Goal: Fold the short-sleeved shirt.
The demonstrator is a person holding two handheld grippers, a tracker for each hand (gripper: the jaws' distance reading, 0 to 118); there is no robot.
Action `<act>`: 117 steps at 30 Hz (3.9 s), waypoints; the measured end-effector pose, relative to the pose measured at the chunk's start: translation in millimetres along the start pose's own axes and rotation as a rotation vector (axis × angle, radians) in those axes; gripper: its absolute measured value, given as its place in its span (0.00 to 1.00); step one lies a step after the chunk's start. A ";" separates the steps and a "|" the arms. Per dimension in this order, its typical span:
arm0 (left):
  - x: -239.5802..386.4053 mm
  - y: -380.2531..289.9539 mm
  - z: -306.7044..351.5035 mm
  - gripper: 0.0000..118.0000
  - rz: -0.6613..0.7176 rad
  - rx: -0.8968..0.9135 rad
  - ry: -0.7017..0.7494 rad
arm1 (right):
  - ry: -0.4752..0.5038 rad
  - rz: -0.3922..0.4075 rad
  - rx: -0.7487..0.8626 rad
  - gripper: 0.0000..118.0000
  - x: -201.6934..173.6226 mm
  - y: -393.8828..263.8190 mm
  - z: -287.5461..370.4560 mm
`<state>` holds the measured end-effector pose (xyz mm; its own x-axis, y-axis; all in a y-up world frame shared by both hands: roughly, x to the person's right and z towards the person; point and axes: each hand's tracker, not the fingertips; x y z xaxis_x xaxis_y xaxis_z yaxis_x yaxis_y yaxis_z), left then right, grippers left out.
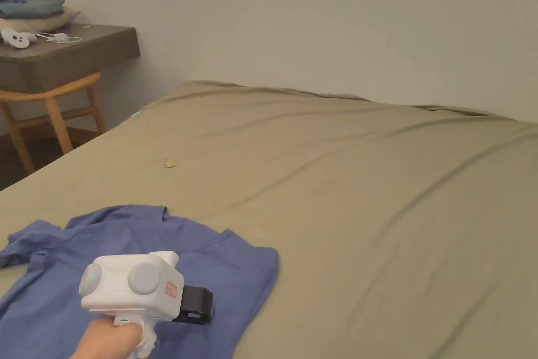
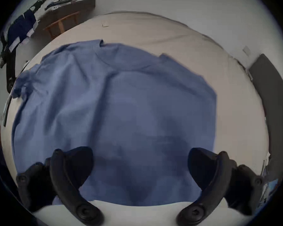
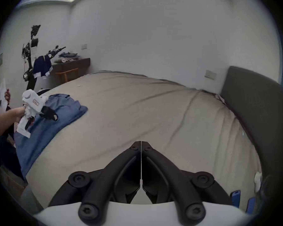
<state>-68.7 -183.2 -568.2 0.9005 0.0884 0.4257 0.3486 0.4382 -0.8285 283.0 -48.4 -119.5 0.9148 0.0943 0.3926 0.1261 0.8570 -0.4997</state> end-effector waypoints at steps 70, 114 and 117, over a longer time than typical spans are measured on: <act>127.1 -58.4 142.7 0.95 -0.058 0.305 -0.178 | -0.147 -0.158 0.065 0.03 84.0 -23.7 86.3; 172.5 13.7 122.7 0.00 -0.109 0.334 -0.376 | -0.076 -0.374 -0.230 0.05 131.7 -38.3 -20.1; 172.1 23.0 160.0 0.00 -0.121 0.452 -0.409 | -0.068 -0.334 -0.101 0.05 127.3 -4.4 -4.5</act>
<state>52.7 -14.8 -455.8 0.6574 0.3108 0.6864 0.2173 0.7941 -0.5676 400.6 -42.4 -70.8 0.7893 -0.1460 0.5964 0.4544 0.7921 -0.4075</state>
